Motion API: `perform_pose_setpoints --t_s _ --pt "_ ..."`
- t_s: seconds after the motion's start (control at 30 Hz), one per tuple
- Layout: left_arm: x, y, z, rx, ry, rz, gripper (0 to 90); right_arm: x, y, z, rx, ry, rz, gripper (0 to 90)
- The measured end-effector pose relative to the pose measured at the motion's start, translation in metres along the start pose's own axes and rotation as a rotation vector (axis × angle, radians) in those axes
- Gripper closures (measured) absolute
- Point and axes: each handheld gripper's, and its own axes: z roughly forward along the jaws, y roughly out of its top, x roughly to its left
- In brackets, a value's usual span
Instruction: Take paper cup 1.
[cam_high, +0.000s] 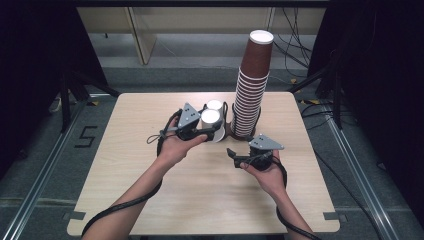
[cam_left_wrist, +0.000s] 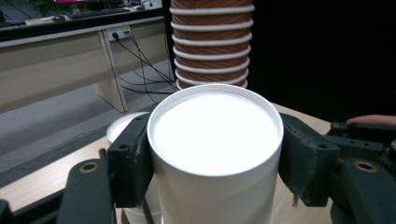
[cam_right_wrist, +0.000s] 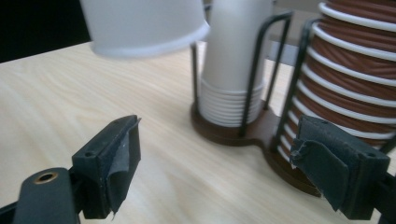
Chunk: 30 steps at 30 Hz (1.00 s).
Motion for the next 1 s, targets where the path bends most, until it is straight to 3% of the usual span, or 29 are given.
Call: perform_pose_setpoints --t_s 0.23,0.27,0.3,0.37,0.4,0.47,0.53,0.67,0.83,1.0 --pt "-0.014 -0.016 0.009 0.026 -0.037 -0.005 33.3 0.013 0.003 -0.002 -0.025 0.047 -0.021 14.3" --pt "-0.016 -0.018 0.01 0.032 -0.042 -0.005 33.3 0.012 0.003 -0.001 -0.026 0.058 -0.048 13.6" --pt "-0.017 -0.02 0.012 0.033 -0.046 -0.006 33.4 0.015 0.003 -0.001 -0.017 0.062 -0.019 12.8" --pt "-0.021 -0.023 0.015 0.038 -0.054 -0.011 33.3 0.014 0.004 0.001 -0.026 0.066 -0.06 11.2" --pt "-0.022 -0.024 0.016 0.04 -0.059 -0.011 33.3 0.016 0.003 0.003 -0.025 0.084 -0.044 10.1" --pt "-0.025 -0.026 0.019 0.044 -0.069 -0.012 33.3 0.017 0.004 0.004 -0.022 0.087 -0.065 9.4" --pt "-0.029 -0.028 0.022 0.044 -0.078 -0.019 33.3 0.019 0.003 0.006 -0.006 0.084 -0.045 8.8" --pt "-0.035 -0.028 0.024 0.044 -0.094 -0.018 33.4 0.016 0.003 0.009 -0.011 0.076 -0.08 8.9" --pt "-0.039 -0.026 0.025 0.034 -0.104 -0.021 33.3 0.015 0.0 0.01 -0.004 0.061 -0.071 11.5" --pt "-0.04 -0.026 0.026 0.035 -0.109 -0.015 33.3 0.013 -0.001 0.011 -0.009 0.037 -0.105 15.0"
